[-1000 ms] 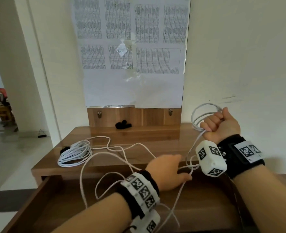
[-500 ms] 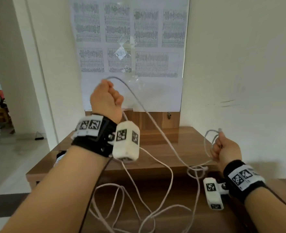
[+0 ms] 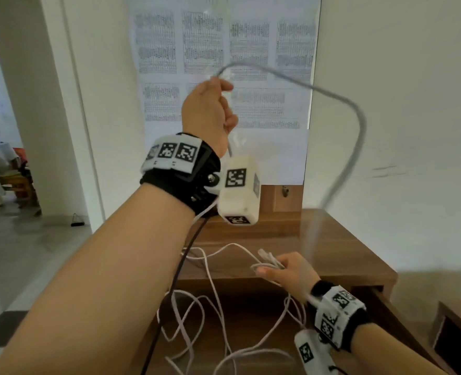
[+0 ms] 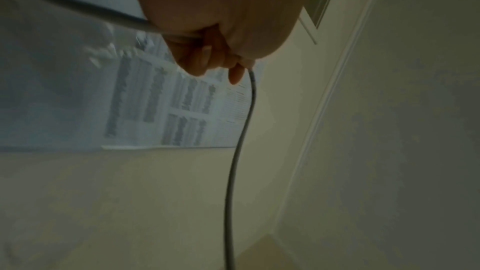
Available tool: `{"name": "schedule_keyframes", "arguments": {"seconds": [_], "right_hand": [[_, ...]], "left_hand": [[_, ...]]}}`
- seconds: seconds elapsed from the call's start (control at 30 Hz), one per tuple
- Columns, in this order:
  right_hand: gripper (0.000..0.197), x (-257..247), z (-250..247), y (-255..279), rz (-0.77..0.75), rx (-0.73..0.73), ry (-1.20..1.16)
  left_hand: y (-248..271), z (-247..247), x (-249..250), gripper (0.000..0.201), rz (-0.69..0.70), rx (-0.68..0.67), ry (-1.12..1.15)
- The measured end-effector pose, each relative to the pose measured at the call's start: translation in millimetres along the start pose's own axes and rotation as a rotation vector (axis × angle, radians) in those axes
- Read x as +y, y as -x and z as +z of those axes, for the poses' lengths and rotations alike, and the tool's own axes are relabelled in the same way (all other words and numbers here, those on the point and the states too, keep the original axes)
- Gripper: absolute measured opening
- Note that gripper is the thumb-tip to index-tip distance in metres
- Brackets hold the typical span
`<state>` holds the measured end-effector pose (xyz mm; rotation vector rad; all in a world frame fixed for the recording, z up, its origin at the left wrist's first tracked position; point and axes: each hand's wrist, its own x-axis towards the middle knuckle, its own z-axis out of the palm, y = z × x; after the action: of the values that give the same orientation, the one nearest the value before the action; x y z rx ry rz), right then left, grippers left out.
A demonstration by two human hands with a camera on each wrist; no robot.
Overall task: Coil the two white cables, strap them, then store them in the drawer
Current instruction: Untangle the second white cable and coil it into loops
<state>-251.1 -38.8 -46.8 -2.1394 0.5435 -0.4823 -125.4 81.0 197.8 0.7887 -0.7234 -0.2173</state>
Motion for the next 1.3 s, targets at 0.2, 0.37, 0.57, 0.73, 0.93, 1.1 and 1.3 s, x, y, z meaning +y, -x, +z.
{"name": "schedule_keyframes", "arguments": {"seconds": [0.2, 0.37, 0.57, 0.73, 0.93, 1.1, 1.3], "right_hand": [[0.026, 10.0, -19.5, -3.2, 0.206, 0.267, -0.321], [0.034, -3.8, -58.6, -7.3, 0.195, 0.254, -0.98], [0.031, -50.8, -91.9, -2.7, 0.059, 0.097, -1.484], [0.026, -84.3, -105.2, 16.1, -0.073, -0.014, -1.609], [0.015, -80.4, -123.5, 27.0, -0.209, -0.077, -1.616], [0.025, -72.7, -138.2, 33.8, -0.24, 0.013, -1.483], [0.039, -50.6, -143.9, 35.6, -0.181, 0.287, -1.224]], "left_hand": [[-17.3, -88.5, -87.0, 0.026, -0.196, 0.12, -0.945], [-6.1, -115.1, -139.8, 0.051, -0.464, 0.067, -1.271], [96.1, -39.0, -129.9, 0.045, -0.19, -0.426, -0.748], [138.3, -25.0, -157.5, 0.058, -0.153, -0.584, -0.78], [133.0, -41.5, -153.2, 0.047, 0.218, -0.119, -0.996], [110.5, -70.0, -142.9, 0.035, -0.013, -0.11, -0.777], [97.6, -83.6, -115.5, 0.034, -0.37, -0.427, -0.372]]}}
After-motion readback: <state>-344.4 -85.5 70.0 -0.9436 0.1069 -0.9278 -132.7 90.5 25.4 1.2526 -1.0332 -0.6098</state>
